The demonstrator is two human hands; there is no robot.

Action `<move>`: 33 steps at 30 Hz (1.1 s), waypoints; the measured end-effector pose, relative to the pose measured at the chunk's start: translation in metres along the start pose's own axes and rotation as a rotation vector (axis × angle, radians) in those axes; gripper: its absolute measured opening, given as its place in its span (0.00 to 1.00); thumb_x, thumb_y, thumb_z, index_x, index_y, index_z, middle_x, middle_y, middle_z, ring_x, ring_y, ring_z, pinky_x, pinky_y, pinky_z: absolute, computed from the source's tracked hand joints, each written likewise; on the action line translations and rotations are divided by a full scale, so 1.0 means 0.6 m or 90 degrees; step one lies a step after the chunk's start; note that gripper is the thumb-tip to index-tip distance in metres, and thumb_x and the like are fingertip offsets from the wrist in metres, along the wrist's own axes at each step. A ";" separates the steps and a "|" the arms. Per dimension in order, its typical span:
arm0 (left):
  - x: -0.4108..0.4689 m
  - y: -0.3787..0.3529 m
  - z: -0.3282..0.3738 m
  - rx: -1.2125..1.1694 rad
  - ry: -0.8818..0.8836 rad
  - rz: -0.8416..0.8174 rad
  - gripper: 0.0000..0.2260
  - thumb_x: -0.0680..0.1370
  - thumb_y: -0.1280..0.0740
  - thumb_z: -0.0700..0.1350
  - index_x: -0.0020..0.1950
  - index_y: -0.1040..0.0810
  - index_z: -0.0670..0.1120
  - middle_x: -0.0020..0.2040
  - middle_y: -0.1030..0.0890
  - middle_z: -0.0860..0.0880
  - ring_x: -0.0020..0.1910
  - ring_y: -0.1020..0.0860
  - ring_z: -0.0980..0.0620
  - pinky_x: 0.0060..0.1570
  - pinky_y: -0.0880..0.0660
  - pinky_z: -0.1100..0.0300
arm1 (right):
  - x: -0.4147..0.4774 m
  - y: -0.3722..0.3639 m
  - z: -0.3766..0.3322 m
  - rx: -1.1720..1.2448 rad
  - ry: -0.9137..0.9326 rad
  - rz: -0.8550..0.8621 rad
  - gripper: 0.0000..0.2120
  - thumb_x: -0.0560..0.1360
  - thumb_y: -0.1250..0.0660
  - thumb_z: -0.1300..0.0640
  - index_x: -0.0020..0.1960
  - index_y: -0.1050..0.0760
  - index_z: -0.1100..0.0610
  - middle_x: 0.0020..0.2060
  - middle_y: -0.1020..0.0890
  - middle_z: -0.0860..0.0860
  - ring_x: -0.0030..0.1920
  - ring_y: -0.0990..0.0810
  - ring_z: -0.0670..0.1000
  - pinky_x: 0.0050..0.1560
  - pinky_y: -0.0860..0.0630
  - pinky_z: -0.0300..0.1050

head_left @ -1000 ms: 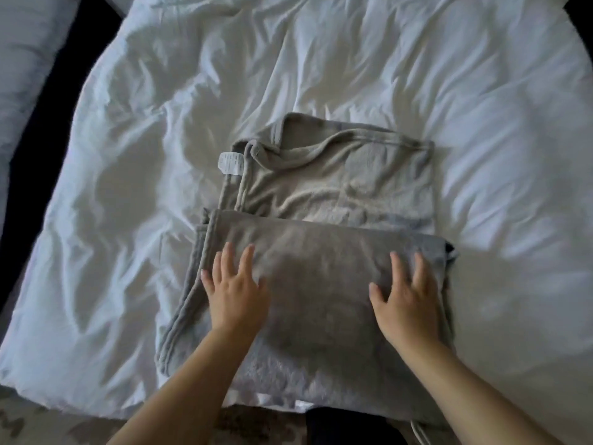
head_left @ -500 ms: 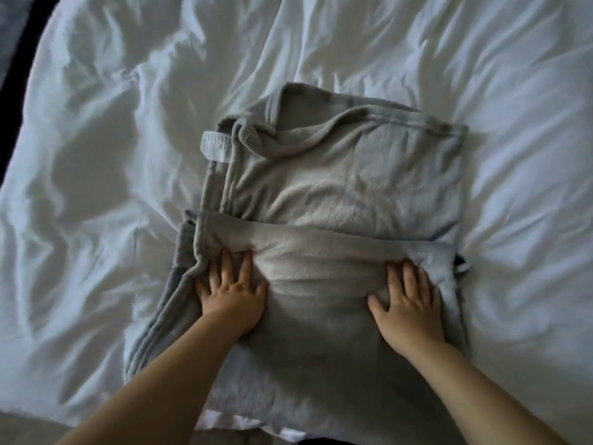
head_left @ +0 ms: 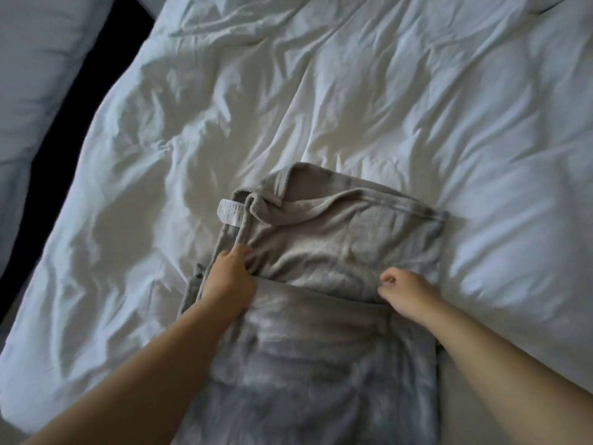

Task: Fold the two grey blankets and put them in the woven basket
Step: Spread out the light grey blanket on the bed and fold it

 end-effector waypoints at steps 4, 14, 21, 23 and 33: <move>0.080 0.022 0.057 0.061 -0.093 0.060 0.35 0.66 0.32 0.37 0.72 0.36 0.51 0.68 0.36 0.41 0.66 0.35 0.38 0.65 0.34 0.50 | 0.059 0.066 -0.026 0.023 0.024 0.113 0.22 0.72 0.31 0.57 0.66 0.28 0.54 0.61 0.23 0.54 0.62 0.25 0.55 0.53 0.32 0.40; 0.288 0.034 0.090 0.076 -0.147 0.071 0.31 0.71 0.31 0.44 0.73 0.35 0.51 0.65 0.25 0.41 0.66 0.30 0.39 0.64 0.34 0.51 | 0.203 0.162 -0.098 -0.123 0.077 0.229 0.38 0.67 0.26 0.56 0.73 0.38 0.59 0.69 0.32 0.59 0.68 0.32 0.62 0.68 0.35 0.53; 0.313 0.066 0.037 -0.396 0.022 0.055 0.04 0.73 0.28 0.48 0.40 0.20 0.50 0.34 0.22 0.55 0.33 0.25 0.57 0.32 0.28 0.66 | 0.209 0.153 -0.087 -0.092 0.018 0.155 0.29 0.71 0.27 0.52 0.68 0.32 0.54 0.61 0.24 0.57 0.59 0.25 0.61 0.56 0.26 0.52; 0.299 0.082 0.032 -0.419 0.013 0.056 0.04 0.73 0.28 0.47 0.40 0.21 0.51 0.34 0.22 0.56 0.33 0.25 0.58 0.34 0.26 0.64 | 0.189 0.158 -0.084 -0.111 0.014 0.142 0.19 0.70 0.27 0.51 0.58 0.26 0.56 0.54 0.21 0.58 0.54 0.23 0.61 0.52 0.25 0.51; 0.123 0.199 0.066 -0.135 -0.184 0.012 0.16 0.73 0.29 0.38 0.59 0.20 0.49 0.50 0.20 0.47 0.50 0.23 0.47 0.49 0.28 0.58 | -0.030 0.207 -0.086 -0.215 0.061 0.248 0.07 0.70 0.33 0.53 0.37 0.31 0.52 0.30 0.28 0.48 0.36 0.29 0.56 0.44 0.37 0.46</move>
Point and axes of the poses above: each hand's wrist, its own x-axis towards the middle knuckle, its own y-axis out of the back of the hand, z = x × y, the point moved 8 cm from there along x, towards the middle knuckle
